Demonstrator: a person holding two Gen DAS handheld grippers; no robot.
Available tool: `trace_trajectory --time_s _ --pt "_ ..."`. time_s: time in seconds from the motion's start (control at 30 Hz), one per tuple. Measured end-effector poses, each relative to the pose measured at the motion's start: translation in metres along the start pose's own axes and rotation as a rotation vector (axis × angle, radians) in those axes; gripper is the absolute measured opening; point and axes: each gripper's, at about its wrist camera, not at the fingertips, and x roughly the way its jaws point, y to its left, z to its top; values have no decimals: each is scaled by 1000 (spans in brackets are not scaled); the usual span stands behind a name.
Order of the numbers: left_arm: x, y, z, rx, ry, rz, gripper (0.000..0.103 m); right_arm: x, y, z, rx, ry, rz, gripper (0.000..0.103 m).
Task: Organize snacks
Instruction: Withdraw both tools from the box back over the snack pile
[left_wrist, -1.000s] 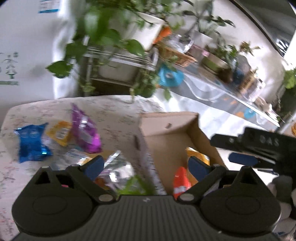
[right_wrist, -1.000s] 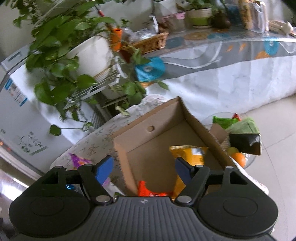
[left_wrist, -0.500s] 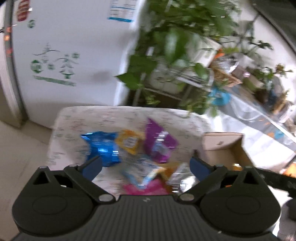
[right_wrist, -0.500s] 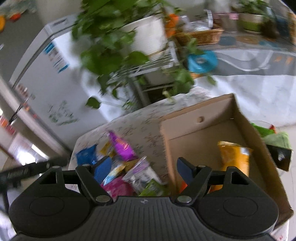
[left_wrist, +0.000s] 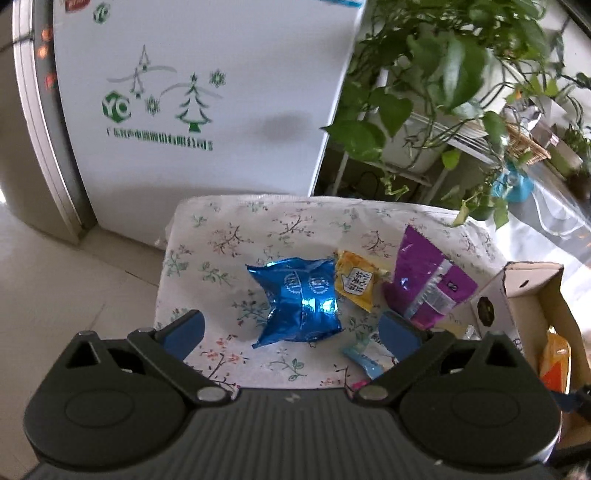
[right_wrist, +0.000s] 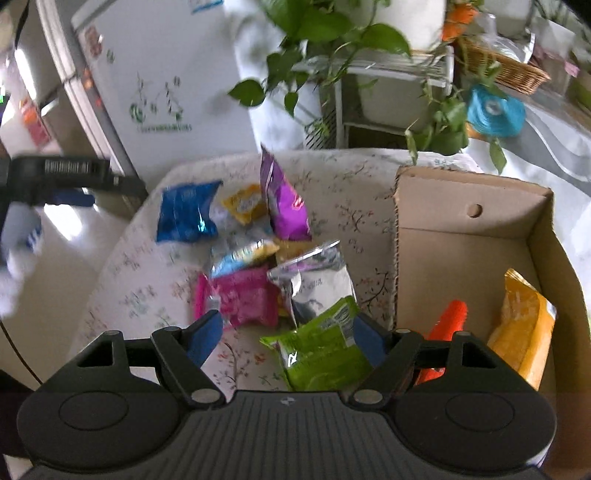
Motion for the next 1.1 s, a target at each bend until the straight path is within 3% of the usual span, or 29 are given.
trace_trajectory --time_s 0.2,0.6,0.77,0.93,1.0,1.1 --pt "27 7 1 -56 56 -20 100 16 6 -2 -50 8 -59 82" --pt "58 -8 8 -47 54 -38 100 50 11 -4 -90 81 -110 81" --pt "69 -7 10 -56 59 -22 100 55 12 -5 -39 120 -44 83" --pt "78 -2 9 -80 84 -21 100 54 13 -8 65 187 163 82" --pt "79 1 9 -98 89 -23 100 49 16 -7 54 173 155 82" --pt "81 1 9 -113 94 -43 100 41 19 -4 55 164 70 82"
